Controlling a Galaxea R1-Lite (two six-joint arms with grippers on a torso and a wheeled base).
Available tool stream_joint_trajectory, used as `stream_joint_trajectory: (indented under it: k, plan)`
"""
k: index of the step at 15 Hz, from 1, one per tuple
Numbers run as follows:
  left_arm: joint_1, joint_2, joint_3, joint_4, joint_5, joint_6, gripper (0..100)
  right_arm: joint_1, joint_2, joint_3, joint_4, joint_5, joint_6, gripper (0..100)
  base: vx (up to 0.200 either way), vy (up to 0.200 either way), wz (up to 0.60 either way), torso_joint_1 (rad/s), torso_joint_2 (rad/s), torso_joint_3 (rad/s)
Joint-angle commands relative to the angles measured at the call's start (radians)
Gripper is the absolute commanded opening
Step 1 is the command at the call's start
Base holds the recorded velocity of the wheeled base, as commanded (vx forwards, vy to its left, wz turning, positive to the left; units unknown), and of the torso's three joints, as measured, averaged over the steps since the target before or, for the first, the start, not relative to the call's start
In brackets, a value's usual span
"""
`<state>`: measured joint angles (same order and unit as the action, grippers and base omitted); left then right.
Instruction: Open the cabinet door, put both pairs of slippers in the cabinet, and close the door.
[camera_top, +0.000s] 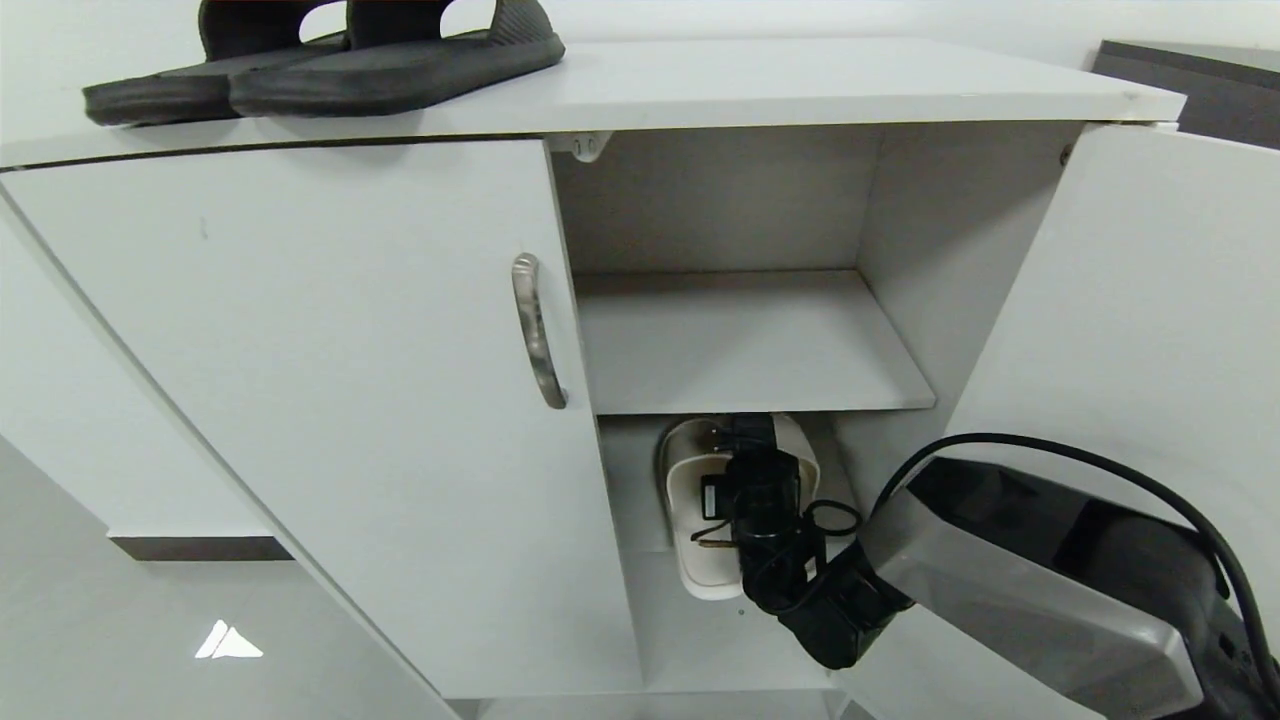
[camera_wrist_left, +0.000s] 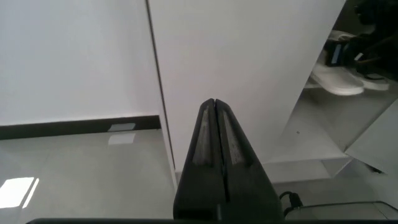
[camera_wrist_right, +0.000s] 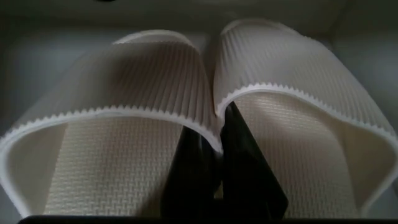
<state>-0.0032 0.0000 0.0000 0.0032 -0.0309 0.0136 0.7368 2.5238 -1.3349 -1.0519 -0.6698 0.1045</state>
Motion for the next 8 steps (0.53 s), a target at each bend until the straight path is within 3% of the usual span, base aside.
stream_joint_trajectory:
  k: [1, 8]
  plan:
    - [0.000, 0.002, 0.000, 0.000, 0.000, 0.000, 0, -0.010, 0.032, -0.063, 0.012, 0.006, 0.000, 0, 0.000, 0.000, 0.00, 0.000, 0.00, 0.000]
    - [0.000, 0.002, 0.000, 0.000, 0.000, 0.000, 0, -0.037, 0.093, -0.156, 0.053, 0.019, 0.000, 0, 0.000, 0.000, 0.00, 0.000, 0.00, 0.000]
